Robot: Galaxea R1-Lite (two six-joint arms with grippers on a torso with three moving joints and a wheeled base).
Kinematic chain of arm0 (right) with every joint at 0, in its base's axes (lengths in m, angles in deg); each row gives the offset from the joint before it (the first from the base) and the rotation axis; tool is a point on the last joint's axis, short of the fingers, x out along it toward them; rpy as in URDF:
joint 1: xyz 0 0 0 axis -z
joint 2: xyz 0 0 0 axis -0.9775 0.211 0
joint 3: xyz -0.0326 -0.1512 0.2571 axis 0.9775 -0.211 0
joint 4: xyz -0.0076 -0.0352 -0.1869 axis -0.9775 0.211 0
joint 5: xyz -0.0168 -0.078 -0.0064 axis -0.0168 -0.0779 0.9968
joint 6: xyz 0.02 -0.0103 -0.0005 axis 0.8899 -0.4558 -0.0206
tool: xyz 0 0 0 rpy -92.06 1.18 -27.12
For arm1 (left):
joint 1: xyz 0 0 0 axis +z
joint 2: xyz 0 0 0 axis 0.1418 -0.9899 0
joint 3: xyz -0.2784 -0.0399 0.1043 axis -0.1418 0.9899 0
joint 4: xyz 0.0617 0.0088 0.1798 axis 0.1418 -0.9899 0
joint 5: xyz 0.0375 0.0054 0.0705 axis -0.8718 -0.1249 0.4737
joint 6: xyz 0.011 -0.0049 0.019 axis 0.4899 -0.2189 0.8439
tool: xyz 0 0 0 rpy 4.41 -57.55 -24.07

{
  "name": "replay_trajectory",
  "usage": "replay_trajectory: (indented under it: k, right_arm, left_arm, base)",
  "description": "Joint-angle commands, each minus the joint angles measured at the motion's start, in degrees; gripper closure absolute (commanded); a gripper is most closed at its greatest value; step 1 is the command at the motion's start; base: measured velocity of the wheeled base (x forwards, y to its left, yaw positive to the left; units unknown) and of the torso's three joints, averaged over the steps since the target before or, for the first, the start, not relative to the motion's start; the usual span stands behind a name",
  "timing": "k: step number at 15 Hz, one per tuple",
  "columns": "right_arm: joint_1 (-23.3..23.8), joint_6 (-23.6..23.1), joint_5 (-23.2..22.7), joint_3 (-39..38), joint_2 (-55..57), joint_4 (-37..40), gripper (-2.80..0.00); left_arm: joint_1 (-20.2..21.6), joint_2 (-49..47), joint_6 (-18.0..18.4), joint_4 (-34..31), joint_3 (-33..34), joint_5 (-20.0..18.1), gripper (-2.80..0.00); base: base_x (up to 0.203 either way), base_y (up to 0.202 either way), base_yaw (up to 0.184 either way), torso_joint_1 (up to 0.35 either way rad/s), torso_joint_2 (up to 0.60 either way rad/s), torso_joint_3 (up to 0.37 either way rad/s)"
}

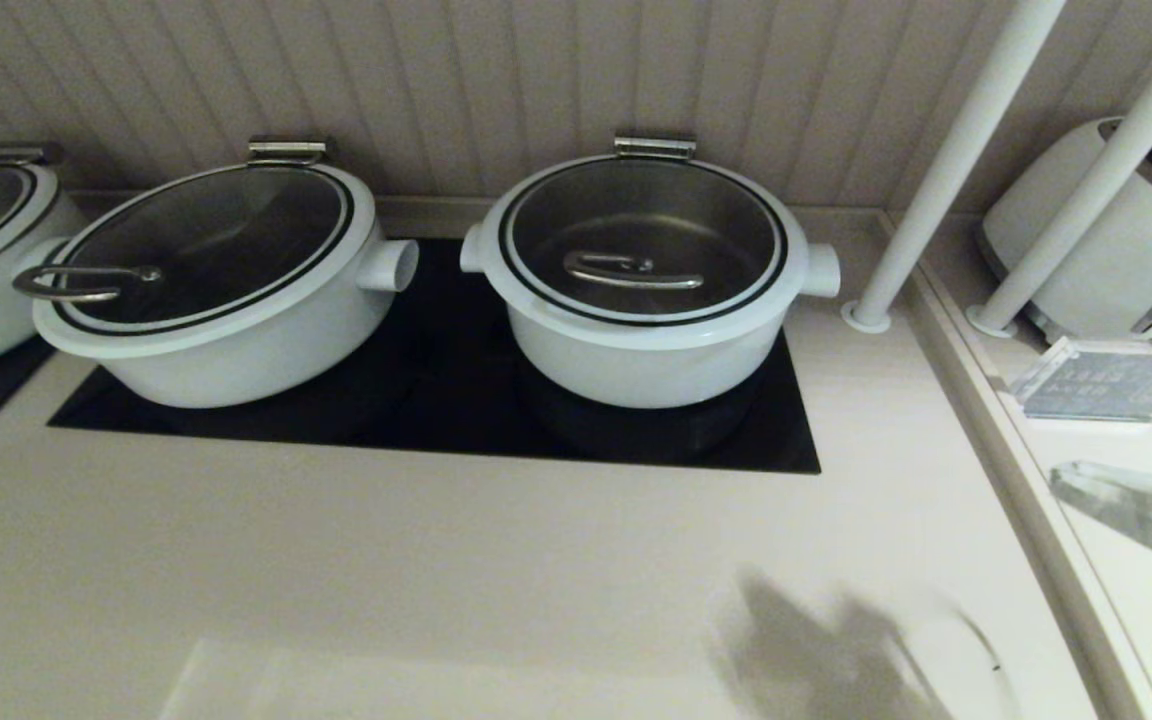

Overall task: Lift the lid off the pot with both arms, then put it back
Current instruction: Open the food pot lid a small opening with the right arm

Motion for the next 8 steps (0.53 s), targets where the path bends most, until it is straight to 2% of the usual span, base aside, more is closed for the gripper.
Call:
replay_trajectory:
  k: [1,3,6,8]
  right_arm:
    - [-6.33,-0.27,-0.85,3.79,11.57,-1.59,0.0]
    - [-9.92,-0.3,-0.83,7.49,19.04,-6.91,0.0]
    - [-14.68,-0.32,2.32,13.38,29.22,-16.2,0.0]
    - [-17.34,-0.36,3.58,16.39,32.96,-17.81,0.0]
  left_arm:
    - [0.04,0.02,-0.03,0.03,0.0,0.05,0.0]
    - [0.04,0.02,-0.03,0.03,0.0,0.05,0.0]
    - [0.04,0.02,-0.03,0.03,0.0,0.05,0.0]
    - [0.04,0.02,-0.03,0.03,0.0,0.05,0.0]
  base:
    - [0.0,0.0,0.0,0.0,0.0,0.0]
    - [0.0,0.0,0.0,0.0,0.0,0.0]
    - [0.0,0.0,0.0,0.0,0.0,0.0]
    - [0.0,0.0,0.0,0.0,0.0,0.0]
